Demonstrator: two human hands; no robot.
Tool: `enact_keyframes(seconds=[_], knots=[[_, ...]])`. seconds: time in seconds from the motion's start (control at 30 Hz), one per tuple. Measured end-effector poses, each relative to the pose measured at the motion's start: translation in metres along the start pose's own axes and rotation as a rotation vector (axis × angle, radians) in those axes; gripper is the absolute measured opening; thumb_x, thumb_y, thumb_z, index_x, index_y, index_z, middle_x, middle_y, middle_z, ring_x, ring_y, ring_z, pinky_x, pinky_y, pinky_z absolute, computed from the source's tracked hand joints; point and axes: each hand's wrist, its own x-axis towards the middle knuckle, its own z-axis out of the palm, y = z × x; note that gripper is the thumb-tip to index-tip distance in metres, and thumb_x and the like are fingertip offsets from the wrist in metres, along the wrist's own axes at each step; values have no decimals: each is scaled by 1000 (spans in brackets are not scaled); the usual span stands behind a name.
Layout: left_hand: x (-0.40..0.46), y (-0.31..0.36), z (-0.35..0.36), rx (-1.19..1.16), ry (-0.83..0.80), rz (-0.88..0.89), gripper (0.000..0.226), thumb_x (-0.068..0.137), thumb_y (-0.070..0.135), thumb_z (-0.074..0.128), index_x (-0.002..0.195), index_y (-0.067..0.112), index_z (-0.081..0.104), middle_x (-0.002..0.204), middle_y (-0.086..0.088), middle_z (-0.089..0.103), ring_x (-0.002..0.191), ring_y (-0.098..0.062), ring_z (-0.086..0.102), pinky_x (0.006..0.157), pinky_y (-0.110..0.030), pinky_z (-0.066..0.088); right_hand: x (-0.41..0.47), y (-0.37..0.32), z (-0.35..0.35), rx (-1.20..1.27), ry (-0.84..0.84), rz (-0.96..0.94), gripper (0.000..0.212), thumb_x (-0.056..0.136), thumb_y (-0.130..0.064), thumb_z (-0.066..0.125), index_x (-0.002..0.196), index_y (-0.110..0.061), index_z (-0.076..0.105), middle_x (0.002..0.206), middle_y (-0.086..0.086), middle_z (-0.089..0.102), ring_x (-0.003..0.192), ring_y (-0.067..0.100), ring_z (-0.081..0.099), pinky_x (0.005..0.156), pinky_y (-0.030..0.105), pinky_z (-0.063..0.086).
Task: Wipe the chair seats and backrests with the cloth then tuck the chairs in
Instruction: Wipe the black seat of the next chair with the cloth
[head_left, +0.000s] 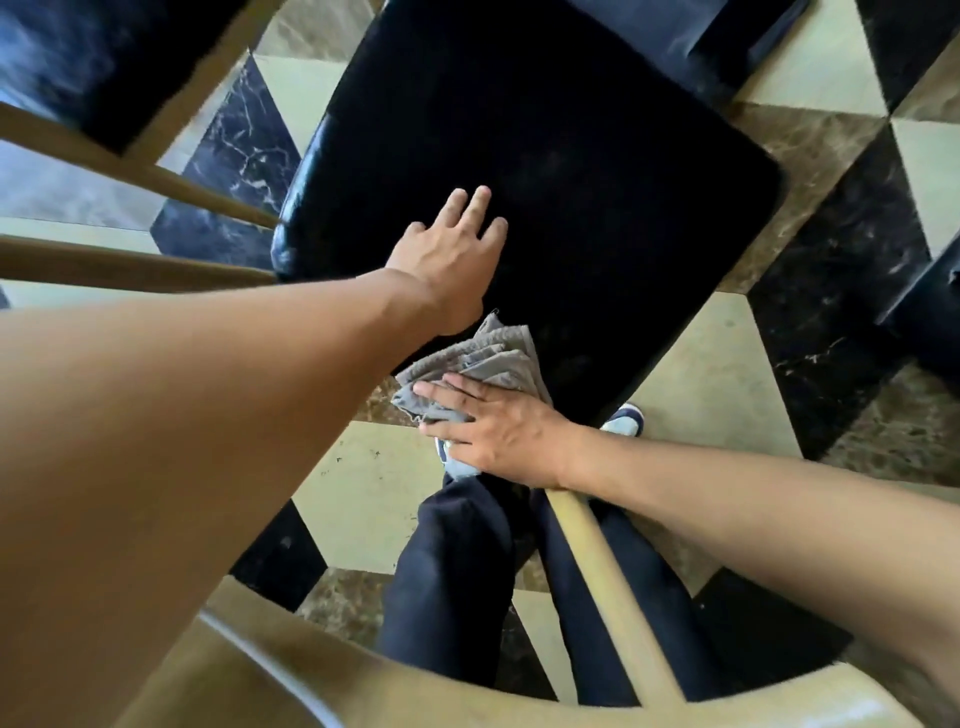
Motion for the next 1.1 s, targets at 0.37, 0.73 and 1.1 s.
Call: enact_keyframes(seconds=[0.37, 0.73, 1.1], knots=[[6, 2, -2, -21, -56, -52, 84, 89, 5, 60, 158, 21, 14, 168, -8, -2, 154, -28, 7, 98, -48, 44, -29, 31, -9, 76, -173, -117, 42, 81, -35, 71, 120, -22, 66, 160, -2, 39, 155, 35, 1, 126, 50, 1], [14, -5, -5, 2, -45, -27, 72, 93, 5, 52, 156, 25, 25, 167, -9, 10, 144, -34, 35, 84, -45, 49, -3, 32, -3, 35, 8, 32, 47, 82, -36, 65, 128, -26, 64, 161, -1, 37, 154, 37, 15, 126, 54, 7], [14, 9, -15, -2, -142, -64, 75, 90, 2, 49, 158, 22, 21, 167, -10, 4, 149, -34, 23, 100, -49, 48, -91, 25, 22, 187, 402, 1024, 60, 95, -34, 60, 152, -22, 44, 164, 6, 30, 153, 38, 19, 121, 59, 19]])
